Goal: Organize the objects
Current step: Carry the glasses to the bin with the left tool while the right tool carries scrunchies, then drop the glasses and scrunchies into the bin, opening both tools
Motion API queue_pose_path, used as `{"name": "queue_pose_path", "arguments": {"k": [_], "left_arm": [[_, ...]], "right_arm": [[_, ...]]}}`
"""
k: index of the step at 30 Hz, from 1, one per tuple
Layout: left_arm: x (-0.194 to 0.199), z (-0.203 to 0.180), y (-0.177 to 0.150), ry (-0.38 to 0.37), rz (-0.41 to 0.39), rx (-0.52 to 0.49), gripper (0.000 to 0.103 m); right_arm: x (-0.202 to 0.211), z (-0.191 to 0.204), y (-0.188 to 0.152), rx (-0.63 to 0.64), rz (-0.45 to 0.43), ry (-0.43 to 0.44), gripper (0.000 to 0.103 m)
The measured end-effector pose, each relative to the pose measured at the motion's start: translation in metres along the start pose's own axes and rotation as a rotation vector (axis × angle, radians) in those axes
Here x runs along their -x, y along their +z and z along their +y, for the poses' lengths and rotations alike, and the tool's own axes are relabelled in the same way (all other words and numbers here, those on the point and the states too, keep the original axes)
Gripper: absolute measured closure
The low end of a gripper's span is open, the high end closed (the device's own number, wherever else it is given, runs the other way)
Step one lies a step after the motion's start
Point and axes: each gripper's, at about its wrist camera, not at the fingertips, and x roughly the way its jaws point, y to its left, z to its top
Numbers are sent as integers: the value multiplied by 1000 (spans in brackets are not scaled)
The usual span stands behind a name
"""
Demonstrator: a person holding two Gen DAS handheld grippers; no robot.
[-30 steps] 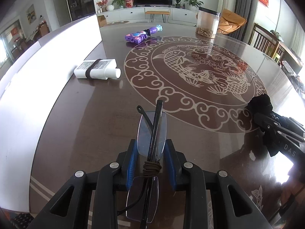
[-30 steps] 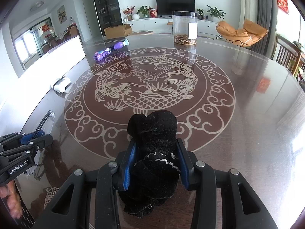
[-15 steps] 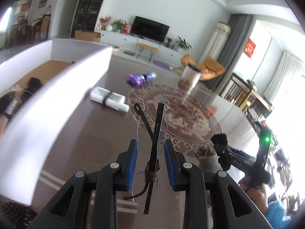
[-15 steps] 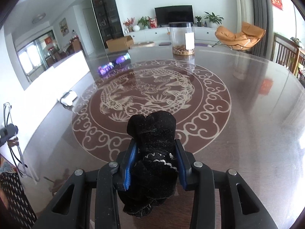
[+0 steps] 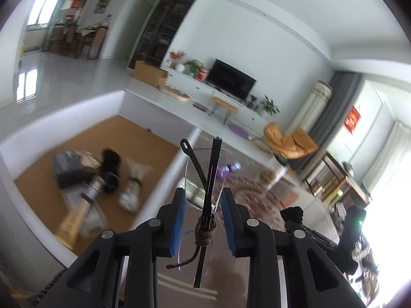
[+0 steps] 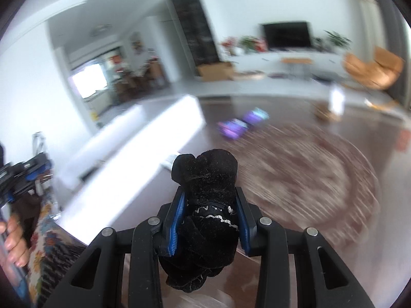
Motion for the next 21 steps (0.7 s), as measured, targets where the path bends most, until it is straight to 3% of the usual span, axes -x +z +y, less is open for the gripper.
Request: {"name": "queue_pose_path", "arguments": {"k": [3, 6, 11, 13, 14, 15, 16, 18, 21], "left_arm": [[2, 35, 32, 110, 12, 10, 75], [-15, 76, 50, 221, 83, 25, 75], [-54, 134, 54, 360, 208, 39, 75], [-70, 150, 51, 415, 263, 55, 73], [-77, 157, 49, 439, 292, 64, 72], [-83, 161, 49, 454, 309, 68, 61], [-85, 164, 46, 477, 321, 69, 43], [-83, 164, 40, 510, 296, 54, 21], [-69, 152, 31, 536, 225, 31, 19]], "right_arm": [[-21, 56, 34, 61, -10, 112, 66], [-54, 114, 59, 102, 15, 213, 66], [-129, 195, 70, 160, 134, 291, 66], [-162, 217, 64, 169, 210, 288, 63], [-176, 225, 60, 171, 258, 293, 51], [-190, 230, 55, 168, 315, 304, 35], [-201, 233, 51, 160, 354, 311, 31], [-204, 232, 47, 149, 354, 302, 30], [-188, 216, 46, 131, 290, 299, 24]]}}
